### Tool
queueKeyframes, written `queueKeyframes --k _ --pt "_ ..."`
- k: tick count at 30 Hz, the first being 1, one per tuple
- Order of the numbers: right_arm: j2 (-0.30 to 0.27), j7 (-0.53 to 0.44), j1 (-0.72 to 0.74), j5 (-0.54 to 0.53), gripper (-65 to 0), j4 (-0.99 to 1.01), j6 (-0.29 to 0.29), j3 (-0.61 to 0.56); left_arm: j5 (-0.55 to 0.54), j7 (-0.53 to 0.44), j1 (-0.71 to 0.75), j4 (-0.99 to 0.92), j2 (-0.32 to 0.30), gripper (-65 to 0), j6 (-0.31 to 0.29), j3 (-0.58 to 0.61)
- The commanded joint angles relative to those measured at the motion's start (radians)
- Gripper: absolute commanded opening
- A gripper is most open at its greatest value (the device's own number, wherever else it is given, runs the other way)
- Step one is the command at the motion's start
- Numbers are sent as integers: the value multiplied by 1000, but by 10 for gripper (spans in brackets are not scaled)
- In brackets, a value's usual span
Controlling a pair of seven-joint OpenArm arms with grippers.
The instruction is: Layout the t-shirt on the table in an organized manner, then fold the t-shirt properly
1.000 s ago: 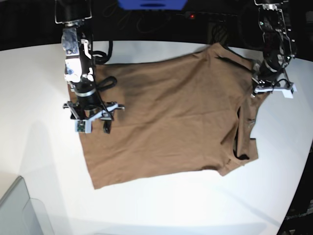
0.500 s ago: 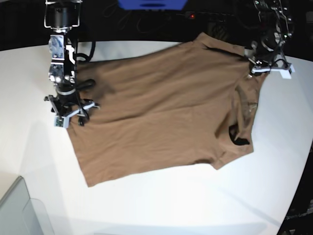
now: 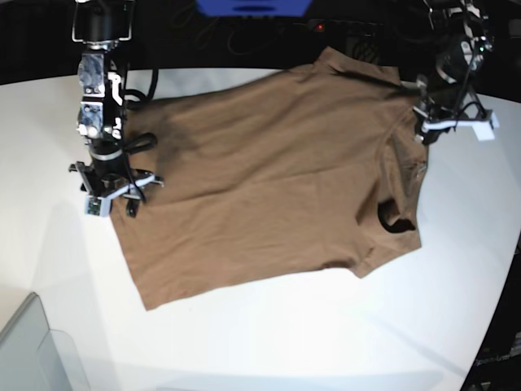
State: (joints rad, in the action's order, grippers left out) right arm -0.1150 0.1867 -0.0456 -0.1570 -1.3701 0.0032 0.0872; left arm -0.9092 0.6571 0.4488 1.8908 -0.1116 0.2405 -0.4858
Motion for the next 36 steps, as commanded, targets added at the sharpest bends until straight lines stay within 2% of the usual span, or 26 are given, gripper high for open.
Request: queueKeyframes --k 1,6,11,15,19,20,22,25,27,32,36 --pt "-1 -22 14 -2 -369 -21 1 0 -15 -10 -58 -23 -13 -649 -2 -3" --pt "28 -22 20 -2 -369 -19 2 -51 68 -10 -242 -279 -13 -649 -2 5" --pt "28 -22 57 0 -369 -13 2 -192 183 -15 -356 -448 -10 -649 -3 6" --pt "28 -20 122 0 -371 56 -1 -232 218 -16 -351 -469 -12 -649 -3 0" --pt "41 -19 207 1 -373 197 -7 -182 212 -20 -287 -463 -15 -649 -3 -27" --pt "41 -19 223 1 -373 228 -27 -152 212 -18 -265 -451 -13 -649 -3 -57" --pt "39 -17 240 1 -373 289 -108 -114 212 -15 -227 -429 -4 -649 -3 -112" --pt "36 -17 269 1 -373 361 -231 -103 210 -10 -192 -397 26 -649 -3 -169" --pt "36 -22 273 1 -371 383 -285 -103 210 -10 -169 -369 45 -649 -3 -192" --pt "59 -25 272 1 -370 352 -288 -106 210 -9 -161 -276 59 -649 -3 -199" --pt "73 -25 249 1 -370 240 -288 -103 210 -9 -180 -190 68 -649 -3 -202"
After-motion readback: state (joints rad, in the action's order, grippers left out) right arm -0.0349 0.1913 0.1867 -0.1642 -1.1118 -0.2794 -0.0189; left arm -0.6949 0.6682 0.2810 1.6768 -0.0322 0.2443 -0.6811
